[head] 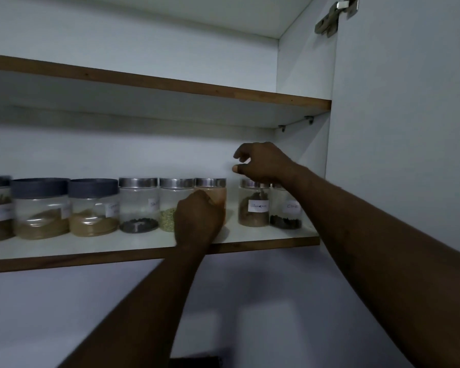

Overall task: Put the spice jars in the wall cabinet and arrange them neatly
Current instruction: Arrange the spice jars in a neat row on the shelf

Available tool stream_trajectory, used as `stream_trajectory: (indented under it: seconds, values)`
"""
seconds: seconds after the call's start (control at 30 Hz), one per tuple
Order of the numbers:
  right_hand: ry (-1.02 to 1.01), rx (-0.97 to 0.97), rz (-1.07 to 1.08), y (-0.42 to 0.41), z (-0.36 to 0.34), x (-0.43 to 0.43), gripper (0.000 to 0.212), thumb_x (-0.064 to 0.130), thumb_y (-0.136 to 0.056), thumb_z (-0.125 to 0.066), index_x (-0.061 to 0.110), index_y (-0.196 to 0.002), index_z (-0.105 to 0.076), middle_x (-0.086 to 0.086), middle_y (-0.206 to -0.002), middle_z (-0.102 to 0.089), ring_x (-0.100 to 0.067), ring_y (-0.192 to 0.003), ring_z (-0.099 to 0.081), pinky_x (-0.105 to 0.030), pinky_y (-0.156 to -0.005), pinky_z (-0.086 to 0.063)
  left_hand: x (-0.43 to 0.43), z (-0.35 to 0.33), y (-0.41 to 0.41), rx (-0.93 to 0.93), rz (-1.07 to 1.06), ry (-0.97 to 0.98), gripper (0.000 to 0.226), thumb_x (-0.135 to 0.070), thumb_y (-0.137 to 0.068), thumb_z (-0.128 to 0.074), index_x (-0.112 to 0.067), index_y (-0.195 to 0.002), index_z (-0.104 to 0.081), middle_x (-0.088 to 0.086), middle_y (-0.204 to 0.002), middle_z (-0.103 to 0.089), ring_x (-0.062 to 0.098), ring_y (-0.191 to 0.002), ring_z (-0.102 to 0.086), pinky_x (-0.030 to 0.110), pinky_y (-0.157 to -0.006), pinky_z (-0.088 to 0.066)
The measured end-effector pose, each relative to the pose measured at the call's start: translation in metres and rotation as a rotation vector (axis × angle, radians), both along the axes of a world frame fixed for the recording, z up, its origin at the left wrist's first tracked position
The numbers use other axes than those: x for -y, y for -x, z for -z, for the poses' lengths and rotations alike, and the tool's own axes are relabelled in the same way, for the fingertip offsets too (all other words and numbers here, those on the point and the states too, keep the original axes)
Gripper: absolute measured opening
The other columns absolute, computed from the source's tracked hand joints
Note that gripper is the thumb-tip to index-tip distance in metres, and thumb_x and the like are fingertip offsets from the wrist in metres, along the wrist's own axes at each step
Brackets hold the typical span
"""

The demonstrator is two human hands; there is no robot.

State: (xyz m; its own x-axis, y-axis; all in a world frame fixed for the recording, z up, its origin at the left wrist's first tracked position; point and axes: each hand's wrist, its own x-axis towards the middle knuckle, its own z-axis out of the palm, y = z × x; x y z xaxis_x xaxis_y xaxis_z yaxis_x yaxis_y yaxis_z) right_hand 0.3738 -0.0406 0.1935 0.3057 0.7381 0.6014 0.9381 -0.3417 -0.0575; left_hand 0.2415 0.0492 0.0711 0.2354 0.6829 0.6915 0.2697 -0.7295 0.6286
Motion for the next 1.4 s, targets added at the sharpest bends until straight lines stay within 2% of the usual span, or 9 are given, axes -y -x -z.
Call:
stream_trajectory:
  seconds: [0.1,0.23,0.37,0.53,0.63,0.73,0.9,1.1,1.4]
  values:
    - [0.066,-0.043,-0.139,0.017,0.005,-0.016,0.055,0.031,-0.094,-0.069,0.023,-0.146,-0.052,-0.002,-0.145,-0.059,-0.018,-0.125,-0.059,-0.028,-0.099,-0.042,-0.011,0.001,0.015,-0.060,-0.013,-0.031,0.015,-0.020,-0.091,-0.062,-0.007,-0.086,-0.068,0.005,-0.079,-0.064,0.024,-0.079,-0.066,0.026,-0.065,-0.040]
    - [0.224,0.004,-0.172,0.030,0.020,-0.043,0.053,0.029,-0.098,-0.064,0.024,-0.148,-0.050,-0.003,-0.150,-0.054,-0.022,-0.132,-0.054,-0.030,-0.104,-0.040,-0.012,-0.001,0.018,-0.016,-0.064,0.040,0.010,-0.017,-0.088,-0.064,-0.007,-0.087,-0.062,0.013,-0.088,-0.070,0.022,-0.075,-0.061,0.025,-0.063,-0.038]
    - [0.180,0.051,-0.144,0.031,0.028,-0.052,0.046,0.021,-0.096,-0.061,0.026,-0.142,-0.057,-0.003,-0.142,-0.061,-0.023,-0.128,-0.056,-0.034,-0.103,-0.046,-0.008,-0.002,0.014,-0.026,-0.067,0.023,0.027,-0.021,-0.088,-0.066,-0.001,-0.104,-0.063,0.016,-0.101,-0.070,0.029,-0.090,-0.068,0.029,-0.070,-0.048]
    - [0.033,0.137,-0.078,0.026,0.028,-0.051,0.040,0.045,-0.087,-0.075,0.027,-0.122,-0.071,0.001,-0.120,-0.072,-0.021,-0.114,-0.062,-0.042,-0.098,-0.052,-0.008,0.001,0.010,-0.135,-0.003,-0.025,0.044,-0.037,-0.087,-0.069,-0.007,-0.118,-0.057,0.012,-0.110,-0.069,0.030,-0.100,-0.066,0.039,-0.087,-0.054]
    - [-0.068,0.134,-0.054,0.019,0.031,-0.050,0.042,0.056,-0.081,-0.077,0.023,-0.106,-0.074,0.002,-0.102,-0.072,-0.018,-0.099,-0.064,-0.038,-0.087,-0.054,-0.010,0.001,0.007,-0.260,0.062,0.007,0.056,-0.038,-0.084,-0.071,-0.011,-0.129,-0.049,0.011,-0.117,-0.067,0.031,-0.106,-0.064,0.045,-0.094,-0.053]
    - [-0.103,0.109,-0.098,0.019,0.035,-0.048,0.043,0.059,-0.083,-0.074,0.021,-0.104,-0.075,0.002,-0.099,-0.071,-0.016,-0.093,-0.064,-0.034,-0.081,-0.054,-0.014,0.000,0.005,-0.313,0.106,0.055,0.071,-0.042,-0.083,-0.073,-0.014,-0.138,-0.039,0.010,-0.122,-0.065,0.031,-0.110,-0.063,0.047,-0.096,-0.051]
    - [0.016,0.092,-0.115,0.019,0.028,-0.039,0.033,0.031,-0.089,-0.066,0.023,-0.118,-0.077,0.003,-0.116,-0.072,-0.013,-0.102,-0.064,-0.027,-0.079,-0.047,-0.021,-0.002,0.001,-0.409,0.125,0.078,0.079,-0.041,-0.084,-0.075,-0.013,-0.144,-0.032,0.012,-0.131,-0.059,0.032,-0.118,-0.059,0.049,-0.100,-0.049]
    - [-0.059,0.076,-0.068,0.020,0.035,-0.037,0.033,0.030,-0.088,-0.069,0.020,-0.119,-0.077,0.000,-0.113,-0.072,-0.016,-0.101,-0.066,-0.029,-0.078,-0.048,-0.023,0.002,0.000,-0.408,0.099,-0.029,0.051,-0.036,-0.084,-0.073,-0.010,-0.124,-0.056,0.011,-0.121,-0.063,0.028,-0.108,-0.062,0.046,-0.095,-0.053]
    - [-0.098,0.083,-0.037,0.020,0.039,-0.039,0.035,0.044,-0.088,-0.072,0.021,-0.115,-0.077,-0.001,-0.109,-0.070,-0.019,-0.102,-0.063,-0.038,-0.088,-0.054,-0.026,0.005,-0.001,-0.389,0.109,-0.044,0.047,-0.034,-0.086,-0.073,-0.012,-0.122,-0.053,0.009,-0.118,-0.066,0.027,-0.106,-0.064,0.040,-0.093,-0.052]
